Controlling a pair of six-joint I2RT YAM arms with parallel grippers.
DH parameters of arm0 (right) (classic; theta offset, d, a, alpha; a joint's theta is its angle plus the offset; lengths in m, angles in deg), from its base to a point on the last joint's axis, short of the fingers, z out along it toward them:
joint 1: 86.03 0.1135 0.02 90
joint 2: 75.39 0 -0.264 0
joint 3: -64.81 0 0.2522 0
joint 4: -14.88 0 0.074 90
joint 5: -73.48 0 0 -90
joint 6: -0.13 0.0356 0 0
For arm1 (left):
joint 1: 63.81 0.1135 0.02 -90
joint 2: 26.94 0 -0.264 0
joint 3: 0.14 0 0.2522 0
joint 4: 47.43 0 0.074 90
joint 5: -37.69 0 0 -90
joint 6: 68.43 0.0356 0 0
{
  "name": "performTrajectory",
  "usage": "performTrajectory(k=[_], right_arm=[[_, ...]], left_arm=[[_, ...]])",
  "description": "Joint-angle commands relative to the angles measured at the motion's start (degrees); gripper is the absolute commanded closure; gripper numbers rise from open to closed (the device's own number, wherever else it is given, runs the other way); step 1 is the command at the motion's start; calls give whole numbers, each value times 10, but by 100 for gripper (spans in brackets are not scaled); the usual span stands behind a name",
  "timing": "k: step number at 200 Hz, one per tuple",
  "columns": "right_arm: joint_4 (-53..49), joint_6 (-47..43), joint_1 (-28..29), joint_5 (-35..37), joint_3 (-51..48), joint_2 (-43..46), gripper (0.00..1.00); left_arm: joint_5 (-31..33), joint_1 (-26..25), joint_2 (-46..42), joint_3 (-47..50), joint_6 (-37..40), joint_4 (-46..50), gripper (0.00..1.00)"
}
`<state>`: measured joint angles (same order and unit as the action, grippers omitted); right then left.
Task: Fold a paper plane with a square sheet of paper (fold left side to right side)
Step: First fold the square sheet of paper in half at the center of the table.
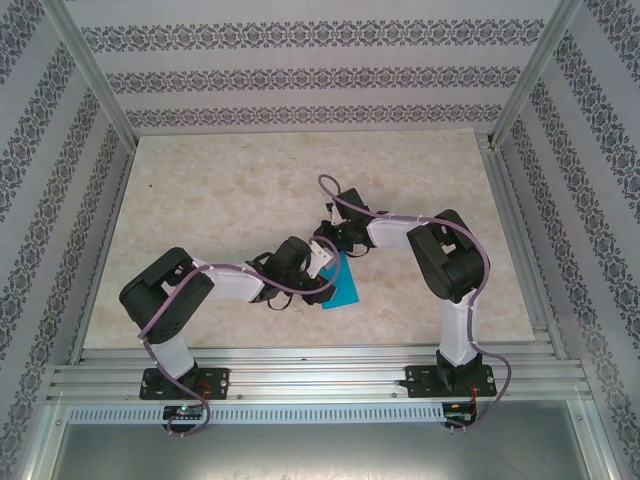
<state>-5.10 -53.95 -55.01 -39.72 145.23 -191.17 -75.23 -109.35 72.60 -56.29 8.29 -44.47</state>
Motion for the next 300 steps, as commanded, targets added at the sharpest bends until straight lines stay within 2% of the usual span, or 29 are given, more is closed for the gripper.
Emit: performTrajectory(k=[1,34,57,85,134,185,242,300], right_arm=[[-41,-12,2,34,-8,-29,86],[-40,-11,2,32,-8,-29,86],[-44,-11,2,32,-8,-28,86],[-46,-13,2,33,-8,-27,86],[-53,-16,2,38,-6,-27,86],[-58,-19,2,39,-7,-27,86],[-70,-24,2,48,-2,-28,86],[-69,-21,2,48,-5,-30,86]], left_arm=[[5,-7,-31,20,6,14,67],[33,7,-73,41,-37,-6,66],[19,28,-81,32,-79,-15,65],[-20,45,-57,18,-126,-37,65],[-13,59,1,6,-172,-83,68],[-26,69,33,0,-190,-131,68],[-11,67,44,0,-154,-67,68],[-47,66,46,14,-159,-59,68]])
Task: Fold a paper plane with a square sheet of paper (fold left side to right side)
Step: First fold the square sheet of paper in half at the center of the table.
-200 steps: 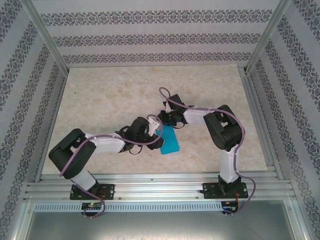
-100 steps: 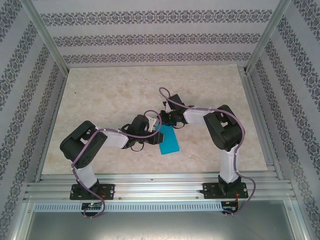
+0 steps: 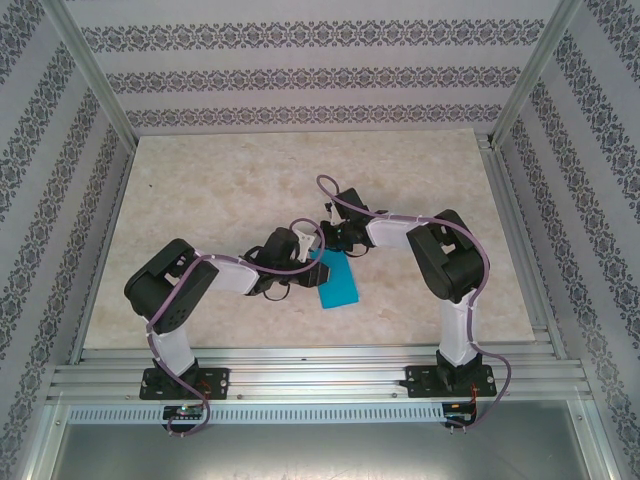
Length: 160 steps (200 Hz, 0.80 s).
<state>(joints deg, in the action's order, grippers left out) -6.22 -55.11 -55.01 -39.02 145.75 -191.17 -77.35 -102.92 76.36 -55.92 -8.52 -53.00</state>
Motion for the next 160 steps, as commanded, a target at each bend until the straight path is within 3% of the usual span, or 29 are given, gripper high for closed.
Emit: performTrajectory(k=[1,79,160], right_arm=[[-58,-9,2,41,-11,-30,86],[-59,-8,2,41,-13,-31,86],[-72,-12,3,48,-7,-30,86]], left_arm=[[-27,2,8,10,9,28,68],[-65,2,15,47,-34,18,69],[-5,-35,10,0,5,162,69]])
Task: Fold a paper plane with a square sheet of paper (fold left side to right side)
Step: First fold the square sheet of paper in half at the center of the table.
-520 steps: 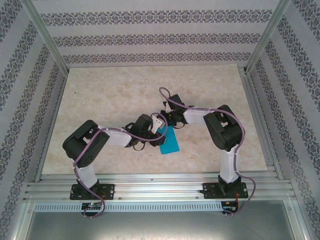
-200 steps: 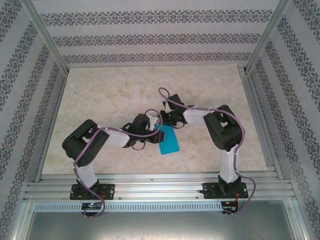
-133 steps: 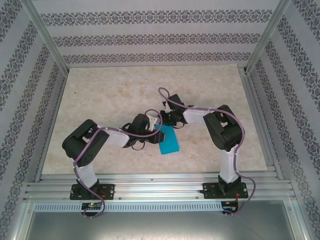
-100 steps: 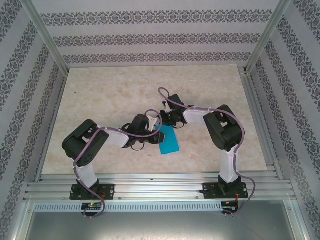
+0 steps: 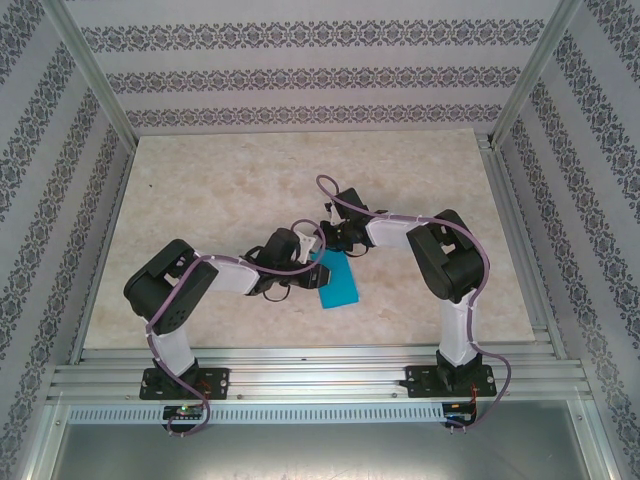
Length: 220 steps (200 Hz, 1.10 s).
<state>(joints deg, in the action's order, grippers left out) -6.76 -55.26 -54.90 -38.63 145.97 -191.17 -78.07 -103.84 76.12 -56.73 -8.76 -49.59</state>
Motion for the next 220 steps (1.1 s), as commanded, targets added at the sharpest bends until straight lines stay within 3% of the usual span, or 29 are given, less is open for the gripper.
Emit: performTrajectory(k=[1,220], right_arm=[[-66,-10,2,45,-9,-30,86],[-67,-7,2,38,-5,-36,86]], left_arm=[[3,-26,12,8,7,129,68],[-20,-81,-35,61,-8,132,68]])
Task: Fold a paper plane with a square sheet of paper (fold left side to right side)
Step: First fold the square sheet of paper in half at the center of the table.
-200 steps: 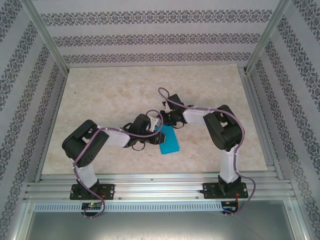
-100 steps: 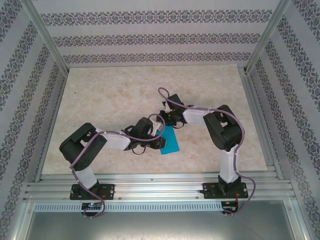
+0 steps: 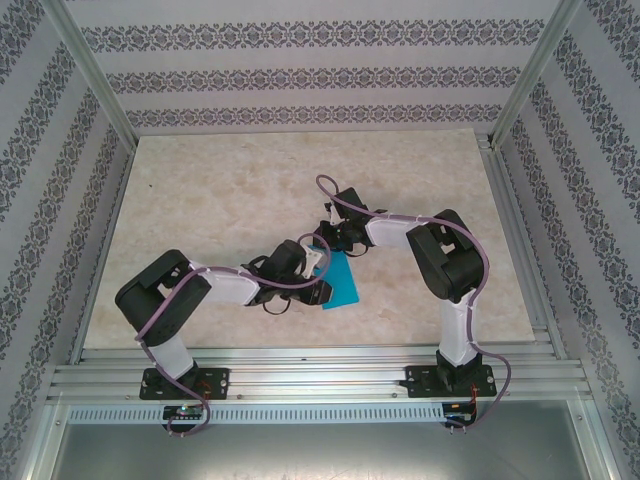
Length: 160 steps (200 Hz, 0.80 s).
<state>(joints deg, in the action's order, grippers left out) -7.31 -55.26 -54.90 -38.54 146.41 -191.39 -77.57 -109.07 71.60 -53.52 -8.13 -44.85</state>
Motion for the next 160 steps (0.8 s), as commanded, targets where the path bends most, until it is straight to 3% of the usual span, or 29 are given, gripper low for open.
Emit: performTrajectory(k=[1,160], right_arm=[[-61,-7,2,37,-9,-33,86],[-59,-6,2,34,-9,-37,86]], left_arm=[[-25,-29,10,29,-14,85,68],[-22,-85,-29,52,-17,144,68]])
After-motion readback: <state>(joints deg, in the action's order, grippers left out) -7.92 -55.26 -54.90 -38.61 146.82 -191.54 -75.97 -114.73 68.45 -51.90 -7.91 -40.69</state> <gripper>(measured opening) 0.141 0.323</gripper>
